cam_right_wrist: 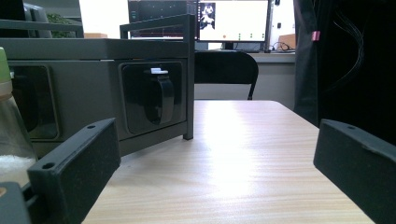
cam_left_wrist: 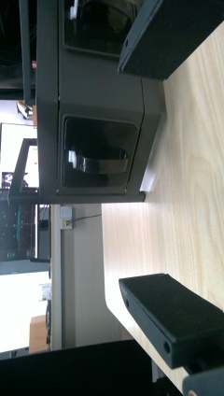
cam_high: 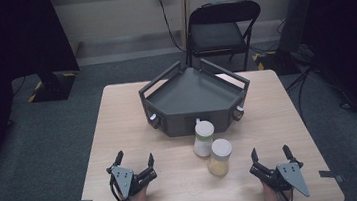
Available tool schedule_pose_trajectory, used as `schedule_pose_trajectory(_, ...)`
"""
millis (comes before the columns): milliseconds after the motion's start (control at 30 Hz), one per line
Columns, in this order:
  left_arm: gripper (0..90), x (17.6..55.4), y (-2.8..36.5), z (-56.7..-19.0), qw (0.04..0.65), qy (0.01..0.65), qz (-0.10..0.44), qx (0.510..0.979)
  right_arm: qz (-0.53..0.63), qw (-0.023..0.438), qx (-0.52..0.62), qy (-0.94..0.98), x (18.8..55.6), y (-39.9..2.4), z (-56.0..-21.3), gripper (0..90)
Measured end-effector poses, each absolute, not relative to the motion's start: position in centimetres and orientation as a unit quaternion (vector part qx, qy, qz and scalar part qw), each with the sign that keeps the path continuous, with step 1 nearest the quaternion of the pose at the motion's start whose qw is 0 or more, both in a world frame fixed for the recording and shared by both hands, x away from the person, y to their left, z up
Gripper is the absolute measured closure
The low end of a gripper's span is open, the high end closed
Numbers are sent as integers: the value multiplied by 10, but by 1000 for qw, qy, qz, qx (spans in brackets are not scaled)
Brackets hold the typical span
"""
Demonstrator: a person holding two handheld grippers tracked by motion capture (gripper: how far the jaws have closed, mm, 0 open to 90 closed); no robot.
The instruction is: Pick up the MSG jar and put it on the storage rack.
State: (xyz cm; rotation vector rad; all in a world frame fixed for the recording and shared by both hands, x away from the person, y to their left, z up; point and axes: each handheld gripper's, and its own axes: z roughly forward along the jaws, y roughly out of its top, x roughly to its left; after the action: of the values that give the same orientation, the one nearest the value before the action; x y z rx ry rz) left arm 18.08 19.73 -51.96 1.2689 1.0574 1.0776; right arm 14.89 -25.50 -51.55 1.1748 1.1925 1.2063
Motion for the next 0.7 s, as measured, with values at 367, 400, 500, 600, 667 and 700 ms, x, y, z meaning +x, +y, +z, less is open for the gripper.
schedule_pose_trajectory(367, 2, 181, 197, -520, 554, 448, 455, 535, 501, 515, 490, 494, 148, -254, -516, 0)
schedule_pose_trajectory(400, 2, 181, 197, -520, 554, 448, 455, 535, 500, 515, 490, 494, 148, -254, -516, 0)
schedule_pose_trajectory(500, 2, 181, 198, -520, 554, 448, 455, 535, 500, 515, 490, 494, 148, -254, -516, 0)
schedule_pose_trajectory(600, 2, 181, 196, -520, 551, 450, 457, 534, 500, 516, 491, 493, 148, -254, -516, 0)
schedule_pose_trajectory(667, 2, 181, 197, -520, 552, 449, 456, 534, 499, 516, 492, 493, 148, -253, -516, 0)
schedule_pose_trajectory(700, 2, 181, 197, -520, 552, 449, 456, 534, 499, 516, 492, 493, 148, -253, -516, 0)
